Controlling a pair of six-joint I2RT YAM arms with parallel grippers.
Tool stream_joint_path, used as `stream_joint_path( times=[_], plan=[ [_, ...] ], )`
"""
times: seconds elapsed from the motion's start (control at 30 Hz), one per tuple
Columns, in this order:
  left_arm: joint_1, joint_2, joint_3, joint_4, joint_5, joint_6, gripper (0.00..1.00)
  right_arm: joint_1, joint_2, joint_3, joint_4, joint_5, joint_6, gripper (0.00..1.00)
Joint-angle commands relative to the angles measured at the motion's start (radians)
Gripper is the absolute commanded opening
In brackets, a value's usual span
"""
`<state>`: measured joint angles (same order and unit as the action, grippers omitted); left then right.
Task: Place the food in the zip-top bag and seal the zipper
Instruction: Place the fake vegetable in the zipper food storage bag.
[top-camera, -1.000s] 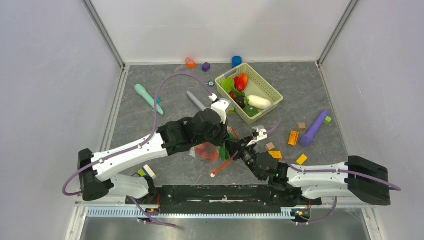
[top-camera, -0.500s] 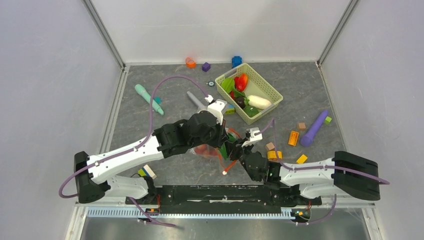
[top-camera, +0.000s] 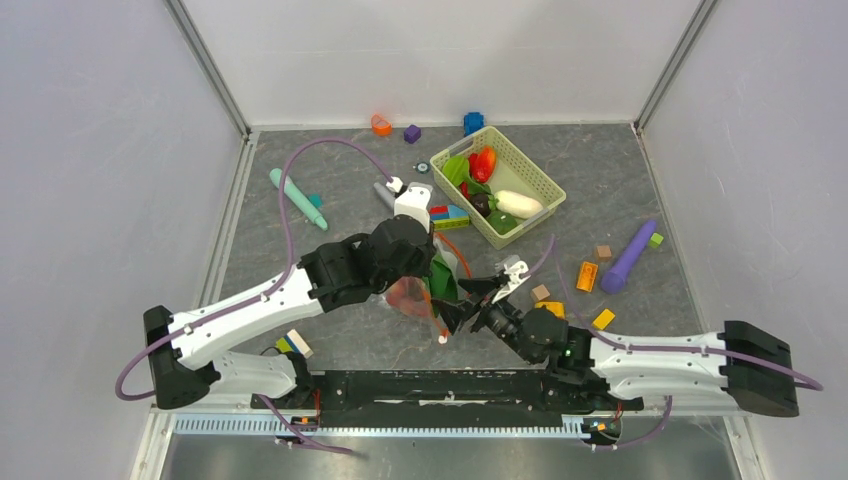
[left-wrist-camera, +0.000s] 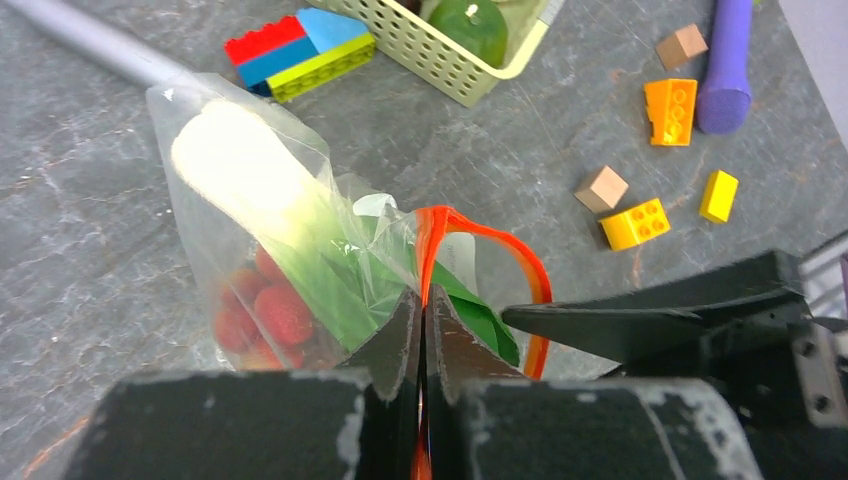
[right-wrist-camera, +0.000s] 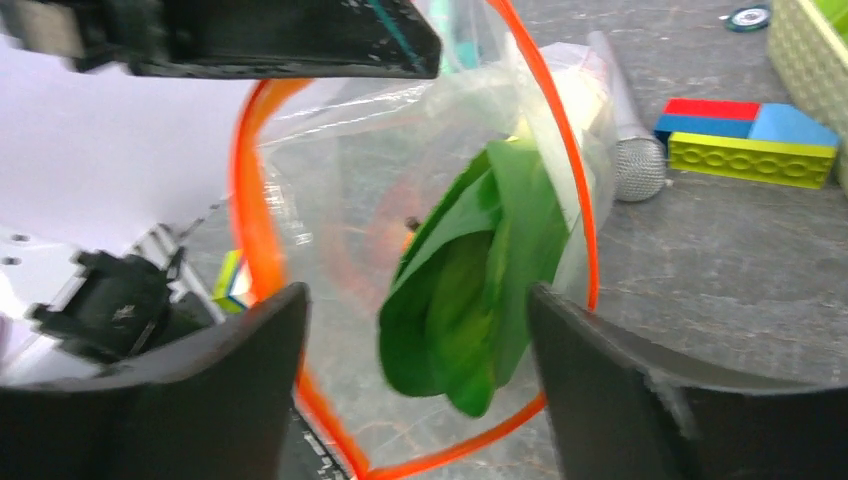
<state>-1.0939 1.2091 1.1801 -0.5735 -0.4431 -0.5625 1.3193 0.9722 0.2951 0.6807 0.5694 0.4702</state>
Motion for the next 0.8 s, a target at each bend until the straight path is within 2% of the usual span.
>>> stream_joint_path(
  times=[0.0, 0.13, 0.27, 0.43, 0.6, 0.63, 0.67, 0.77],
  plan=[
    [0.014, -0.027, 0.052, -0.012, -0.074, 0.014, 0.06, 0.004, -0.108, 0.053, -0.114, -0.11, -0.076, 0.97],
    [0.025, -0.024, 0.046, -0.014, -0.057, 0.023, 0.13, 0.004, -0.191, 0.04, -0.124, -0.121, -0.103, 0.98],
    [0.033, 0.008, 0.05, -0.01, -0.021, 0.033, 0.13, 0.004, -0.26, 0.019, -0.165, -0.081, -0.098, 0.98],
    [0.037, 0.061, 0.057, 0.024, 0.017, 0.055, 0.11, 0.004, -0.361, -0.029, -0.263, 0.096, -0.053, 0.98],
    [0.041, 0.105, 0.077, 0.03, 0.042, 0.071, 0.13, 0.004, -0.417, -0.022, -0.474, 0.29, 0.046, 0.98],
    [0.042, 0.111, 0.079, 0.031, 0.054, 0.077, 0.21, 0.004, -0.423, -0.019, -0.512, 0.312, 0.063, 0.98],
    [0.041, 0.114, 0.082, 0.034, 0.068, 0.081, 0.37, 0.004, -0.429, -0.017, -0.54, 0.327, 0.073, 0.98],
    [0.041, 0.121, 0.078, 0.054, 0.1, 0.077, 0.69, 0.004, -0.445, -0.024, -0.596, 0.38, 0.106, 0.98]
  ],
)
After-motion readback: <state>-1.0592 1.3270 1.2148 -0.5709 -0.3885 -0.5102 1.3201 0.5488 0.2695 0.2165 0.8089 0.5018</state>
